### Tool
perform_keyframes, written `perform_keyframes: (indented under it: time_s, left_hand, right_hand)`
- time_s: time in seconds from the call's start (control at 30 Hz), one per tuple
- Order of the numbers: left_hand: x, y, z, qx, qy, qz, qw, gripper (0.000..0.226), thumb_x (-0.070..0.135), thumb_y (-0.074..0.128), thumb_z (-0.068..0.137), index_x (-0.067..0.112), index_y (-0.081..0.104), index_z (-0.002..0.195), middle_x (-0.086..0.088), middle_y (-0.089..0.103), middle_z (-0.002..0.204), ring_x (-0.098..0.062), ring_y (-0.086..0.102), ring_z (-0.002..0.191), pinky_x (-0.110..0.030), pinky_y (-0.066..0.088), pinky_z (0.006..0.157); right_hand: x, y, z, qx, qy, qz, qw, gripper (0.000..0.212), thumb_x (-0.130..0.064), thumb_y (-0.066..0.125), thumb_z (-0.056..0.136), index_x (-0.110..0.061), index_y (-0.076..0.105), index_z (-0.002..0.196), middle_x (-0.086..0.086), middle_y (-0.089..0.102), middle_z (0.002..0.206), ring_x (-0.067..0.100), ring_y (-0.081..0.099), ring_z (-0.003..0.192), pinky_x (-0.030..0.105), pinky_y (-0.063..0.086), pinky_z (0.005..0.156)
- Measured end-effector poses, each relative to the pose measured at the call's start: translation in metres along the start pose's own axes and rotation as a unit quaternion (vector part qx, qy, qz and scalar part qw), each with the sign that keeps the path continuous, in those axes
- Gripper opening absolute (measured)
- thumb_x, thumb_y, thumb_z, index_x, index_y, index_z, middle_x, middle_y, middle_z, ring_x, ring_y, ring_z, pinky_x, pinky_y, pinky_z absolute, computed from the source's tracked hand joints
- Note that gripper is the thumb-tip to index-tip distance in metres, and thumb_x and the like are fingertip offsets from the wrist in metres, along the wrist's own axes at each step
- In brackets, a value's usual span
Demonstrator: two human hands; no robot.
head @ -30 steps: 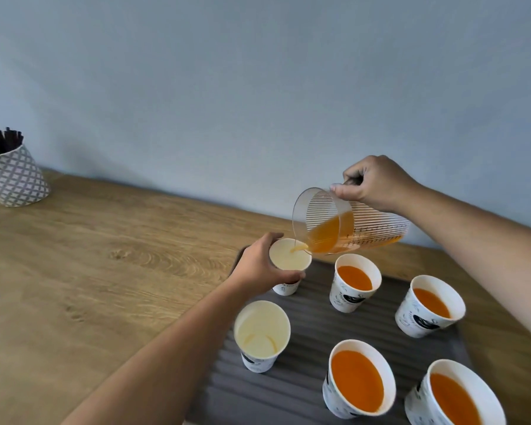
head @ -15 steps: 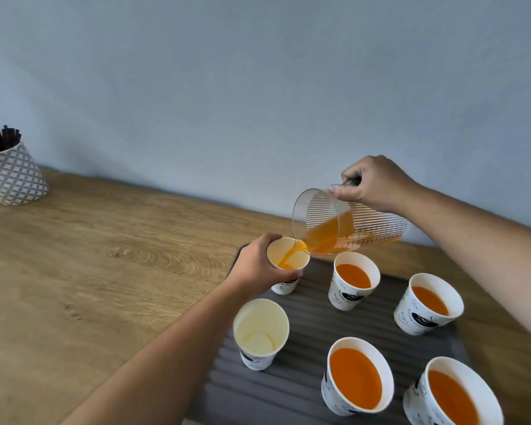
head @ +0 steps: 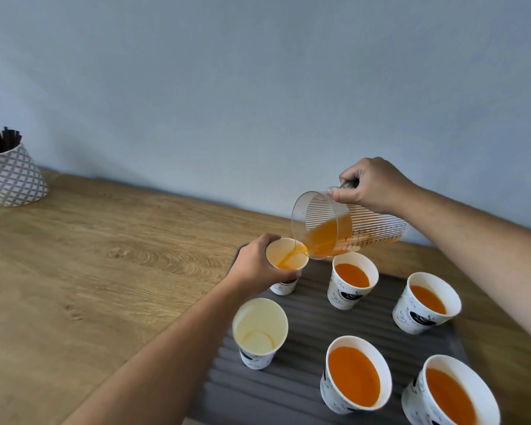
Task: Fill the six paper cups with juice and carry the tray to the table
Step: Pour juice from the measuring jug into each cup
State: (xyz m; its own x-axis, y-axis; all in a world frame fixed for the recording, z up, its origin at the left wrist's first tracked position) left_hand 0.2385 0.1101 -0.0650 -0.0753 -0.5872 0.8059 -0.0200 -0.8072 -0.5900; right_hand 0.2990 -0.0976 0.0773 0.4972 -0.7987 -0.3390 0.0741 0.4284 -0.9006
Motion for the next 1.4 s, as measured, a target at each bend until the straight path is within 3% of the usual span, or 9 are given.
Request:
perform_keyframes:
  time_s: [0.4,1.4]
  left_hand:
    - [-0.0015,-0.0002,0.0017,-0.008,-0.005,0.000,1.000,0.078,0.047,0.084,0.055,0.031,0.051,0.124,0.010,0.062,0.113,-0.010,0.056,0.106,-0.027,0.047,0.089]
    - [-0.0013,0.0003,-0.0007,-0.016,-0.008,-0.016,1.000,0.081,0.045,0.084,0.059,0.032,0.046,0.129,0.009,0.060,0.115,-0.011,0.058,0.104,-0.026,0.048,0.086]
  right_hand:
    - [-0.0044,0.0004,0.0019,-0.004,0.000,-0.009,1.000,0.052,-0.035,0.070,0.081,-0.014,0.038,0.045,0.000,0.036,0.046,0.015,0.031,0.047,0.028,0.026,0.052]
    - [-0.0044,0.0006,0.0045,-0.010,-0.008,-0.036,0.999,0.050,-0.037,0.069,0.082,-0.012,0.041,0.048,0.002,0.039,0.048,0.016,0.034,0.049,0.029,0.028,0.054]
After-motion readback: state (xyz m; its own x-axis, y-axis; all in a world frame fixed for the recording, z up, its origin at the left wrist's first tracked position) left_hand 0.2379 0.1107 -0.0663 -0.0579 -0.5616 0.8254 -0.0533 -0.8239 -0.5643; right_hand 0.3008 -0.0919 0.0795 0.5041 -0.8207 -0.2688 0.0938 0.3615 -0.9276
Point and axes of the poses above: each hand's wrist, its own z-axis towards the middle knuckle, its own y-axis out of the palm, x = y × z, the point moved 1 cm from there along z, towards the middle knuckle
